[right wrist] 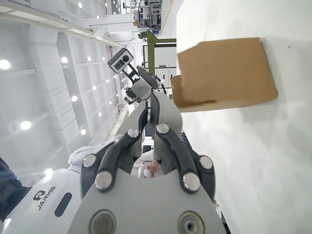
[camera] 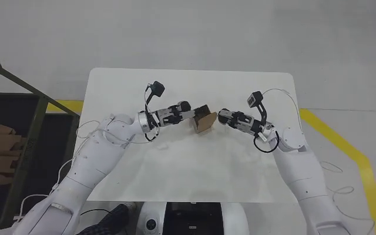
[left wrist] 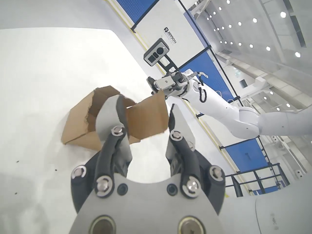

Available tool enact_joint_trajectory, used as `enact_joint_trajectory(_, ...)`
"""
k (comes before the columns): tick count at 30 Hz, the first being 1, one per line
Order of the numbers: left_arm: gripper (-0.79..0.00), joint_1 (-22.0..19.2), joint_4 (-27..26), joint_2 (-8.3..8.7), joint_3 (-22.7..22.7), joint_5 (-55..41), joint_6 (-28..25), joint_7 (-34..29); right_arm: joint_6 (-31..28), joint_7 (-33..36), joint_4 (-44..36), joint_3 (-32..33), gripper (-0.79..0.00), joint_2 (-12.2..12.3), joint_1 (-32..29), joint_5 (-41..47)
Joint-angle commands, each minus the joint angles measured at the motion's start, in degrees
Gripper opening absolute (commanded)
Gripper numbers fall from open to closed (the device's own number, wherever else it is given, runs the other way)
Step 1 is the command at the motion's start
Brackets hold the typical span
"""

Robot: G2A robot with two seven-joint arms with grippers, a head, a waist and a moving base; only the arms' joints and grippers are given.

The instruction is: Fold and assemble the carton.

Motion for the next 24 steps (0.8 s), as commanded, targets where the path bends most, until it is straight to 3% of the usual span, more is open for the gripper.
enact_joint_trajectory(1, 0.0, -0.7, 0.2, -0.25, 0.8, -3.4, -0.8, -1.6, 0.0, -0.6, -0.2, 0.1, -0.646, 0.1, -0.2, -0.3)
enact_joint_trajectory(7, 0.0, -1.6, 1.8, -0.03, -1.7, -10.3, -4.1, -2.9, 0.5, -5.5, -5.1, 0.9, -0.643, 0.7, -3.3, -4.6)
enact_joint_trajectory(17, 0.0, -0.6, 5.8, 1.1, -8.2, -15.4, -6.1, -2.1, 7.8, -9.1, -23.4, 2.1, -0.662, 2.1, -14.0, -12.4)
enact_joint_trajectory(24, 0.0, 0.6, 6.9, 1.4, -10.2, -16.3, -6.8, -1.7, 12.9, -9.6, -22.0, -4.3, -0.696, 1.4, -10.9, -14.5)
